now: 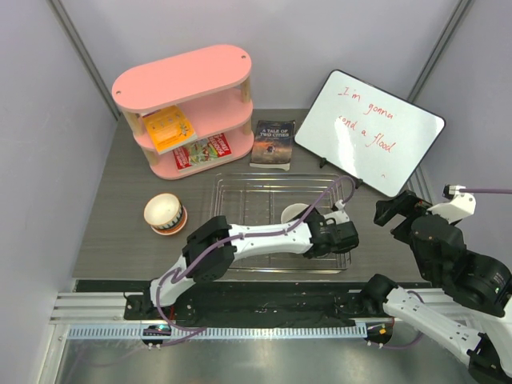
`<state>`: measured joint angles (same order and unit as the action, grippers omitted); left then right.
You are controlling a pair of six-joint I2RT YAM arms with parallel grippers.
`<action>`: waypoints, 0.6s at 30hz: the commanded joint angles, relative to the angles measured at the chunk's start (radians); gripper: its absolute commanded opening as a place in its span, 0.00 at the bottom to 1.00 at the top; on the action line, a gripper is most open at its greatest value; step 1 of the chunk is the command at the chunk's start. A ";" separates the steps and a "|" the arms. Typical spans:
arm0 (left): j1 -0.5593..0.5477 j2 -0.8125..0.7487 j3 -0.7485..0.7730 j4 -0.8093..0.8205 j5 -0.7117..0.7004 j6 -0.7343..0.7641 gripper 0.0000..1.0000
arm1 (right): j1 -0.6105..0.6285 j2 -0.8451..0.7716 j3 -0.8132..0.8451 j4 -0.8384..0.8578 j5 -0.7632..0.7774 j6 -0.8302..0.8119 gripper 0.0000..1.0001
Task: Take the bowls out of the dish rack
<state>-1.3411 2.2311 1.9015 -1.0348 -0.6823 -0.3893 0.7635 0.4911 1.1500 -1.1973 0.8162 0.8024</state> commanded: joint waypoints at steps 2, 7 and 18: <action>0.014 -0.079 -0.005 0.079 0.018 0.050 0.75 | 0.003 0.001 0.005 0.035 0.040 0.018 1.00; 0.016 -0.079 0.010 0.091 0.038 0.078 0.71 | 0.003 0.000 -0.006 0.039 0.041 0.015 1.00; 0.020 -0.071 0.007 0.114 0.099 0.099 0.25 | 0.003 0.000 -0.030 0.054 0.035 0.020 1.00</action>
<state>-1.3220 2.2147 1.8946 -0.9539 -0.5949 -0.3035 0.7639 0.4908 1.1244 -1.1816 0.8246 0.8093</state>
